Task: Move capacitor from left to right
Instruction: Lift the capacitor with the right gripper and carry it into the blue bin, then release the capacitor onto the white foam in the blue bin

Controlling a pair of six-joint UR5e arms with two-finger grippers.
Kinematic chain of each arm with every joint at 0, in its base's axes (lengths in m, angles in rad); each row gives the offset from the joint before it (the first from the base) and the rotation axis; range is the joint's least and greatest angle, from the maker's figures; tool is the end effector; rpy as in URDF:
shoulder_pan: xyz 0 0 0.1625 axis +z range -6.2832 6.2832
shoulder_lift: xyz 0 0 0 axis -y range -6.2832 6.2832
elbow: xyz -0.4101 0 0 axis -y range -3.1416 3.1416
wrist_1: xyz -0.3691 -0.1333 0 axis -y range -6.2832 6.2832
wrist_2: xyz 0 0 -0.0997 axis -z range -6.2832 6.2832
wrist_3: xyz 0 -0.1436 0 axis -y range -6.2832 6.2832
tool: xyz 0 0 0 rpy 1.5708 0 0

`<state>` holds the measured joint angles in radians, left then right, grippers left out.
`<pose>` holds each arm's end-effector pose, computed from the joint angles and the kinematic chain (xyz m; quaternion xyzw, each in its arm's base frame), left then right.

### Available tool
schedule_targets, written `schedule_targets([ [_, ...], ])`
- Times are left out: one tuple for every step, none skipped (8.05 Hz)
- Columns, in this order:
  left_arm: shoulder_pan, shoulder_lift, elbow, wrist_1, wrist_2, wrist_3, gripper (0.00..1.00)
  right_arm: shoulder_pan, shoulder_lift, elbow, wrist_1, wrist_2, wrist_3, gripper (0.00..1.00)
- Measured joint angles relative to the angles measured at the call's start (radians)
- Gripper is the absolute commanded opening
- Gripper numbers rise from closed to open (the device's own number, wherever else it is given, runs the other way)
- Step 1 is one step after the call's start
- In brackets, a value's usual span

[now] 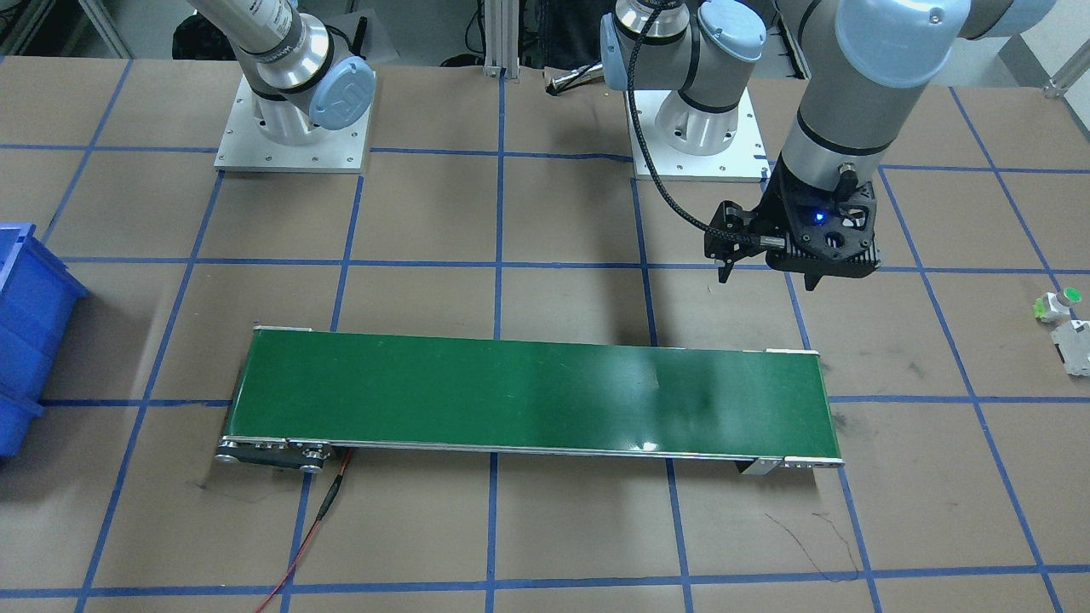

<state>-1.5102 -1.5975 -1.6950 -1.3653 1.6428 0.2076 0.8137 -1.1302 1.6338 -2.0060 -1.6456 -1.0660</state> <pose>-0.0935 -0.4898 0.3794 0.0724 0.9964 -0.0222 0.0393 -0.3147 -0.5115 0.2056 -0.1549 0.9866 0.0505 0.0041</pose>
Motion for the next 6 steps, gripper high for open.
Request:
schedule_targets([
  [0.0, 0.0, 0.0, 0.0, 0.001, 0.0, 1.0, 0.0, 0.019, 0.004, -0.024, -0.01, 0.0, 0.39],
  [-0.001, 0.0, 0.0, 0.001, 0.001, 0.0, 1.0, -0.001, 0.026, 0.006, -0.037, -0.013, 0.001, 0.97],
  [-0.002, 0.0, 0.0, 0.0, 0.002, -0.001, 1.0, -0.001, 0.026, 0.007, -0.042, -0.012, 0.003, 1.0],
  [-0.002, -0.002, 0.001, -0.001, 0.002, -0.001, 1.0, -0.001, 0.024, 0.007, -0.044, -0.009, 0.004, 1.0],
  [-0.005, -0.01, 0.004, -0.001, -0.002, -0.003, 1.0, -0.001, 0.019, 0.007, -0.044, -0.012, 0.005, 1.0],
  [-0.009, -0.018, 0.007, 0.0, -0.007, -0.014, 1.0, -0.001, 0.016, 0.007, -0.044, -0.015, 0.005, 1.0],
])
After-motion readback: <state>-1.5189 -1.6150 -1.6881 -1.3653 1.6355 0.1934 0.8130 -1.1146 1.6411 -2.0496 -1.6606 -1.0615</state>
